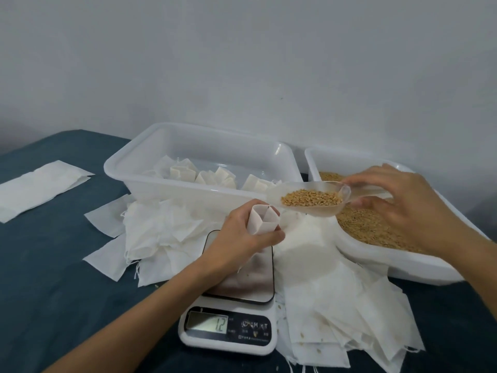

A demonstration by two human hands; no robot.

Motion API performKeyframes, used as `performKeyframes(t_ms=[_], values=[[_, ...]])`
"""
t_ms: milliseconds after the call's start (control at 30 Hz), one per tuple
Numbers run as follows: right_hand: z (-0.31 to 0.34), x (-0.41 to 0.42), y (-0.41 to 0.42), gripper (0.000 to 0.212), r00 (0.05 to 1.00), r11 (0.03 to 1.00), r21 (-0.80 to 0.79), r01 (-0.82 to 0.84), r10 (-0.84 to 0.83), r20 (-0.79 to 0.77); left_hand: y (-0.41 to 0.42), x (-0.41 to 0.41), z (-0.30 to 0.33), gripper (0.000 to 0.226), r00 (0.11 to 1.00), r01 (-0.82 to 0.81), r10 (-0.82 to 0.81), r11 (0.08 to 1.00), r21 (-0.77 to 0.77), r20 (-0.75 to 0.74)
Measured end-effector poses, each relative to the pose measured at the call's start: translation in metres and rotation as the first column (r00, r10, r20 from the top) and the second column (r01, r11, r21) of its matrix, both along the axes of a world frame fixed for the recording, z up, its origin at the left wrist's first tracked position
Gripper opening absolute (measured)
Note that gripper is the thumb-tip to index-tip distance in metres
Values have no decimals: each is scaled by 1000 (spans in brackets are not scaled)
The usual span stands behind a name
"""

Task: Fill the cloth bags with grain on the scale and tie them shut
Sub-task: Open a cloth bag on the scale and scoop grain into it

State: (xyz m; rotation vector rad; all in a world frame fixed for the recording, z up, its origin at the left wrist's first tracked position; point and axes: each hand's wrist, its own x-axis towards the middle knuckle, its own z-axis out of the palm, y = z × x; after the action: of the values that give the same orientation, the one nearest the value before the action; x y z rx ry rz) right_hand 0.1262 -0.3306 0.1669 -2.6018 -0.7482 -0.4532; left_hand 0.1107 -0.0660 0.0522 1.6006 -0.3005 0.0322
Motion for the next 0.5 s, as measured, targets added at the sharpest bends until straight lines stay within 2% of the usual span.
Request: performKeyframes(t_ms=[300, 500], values=[[8, -4, 2, 39, 993, 973, -229, 37, -9, 121, -3, -5, 4, 29, 999, 9, -9, 1000, -16, -39], [9, -4, 8, 38, 983, 960, -275, 59, -7, 184, -4, -5, 2, 32, 998, 43, -45, 998, -35, -48]])
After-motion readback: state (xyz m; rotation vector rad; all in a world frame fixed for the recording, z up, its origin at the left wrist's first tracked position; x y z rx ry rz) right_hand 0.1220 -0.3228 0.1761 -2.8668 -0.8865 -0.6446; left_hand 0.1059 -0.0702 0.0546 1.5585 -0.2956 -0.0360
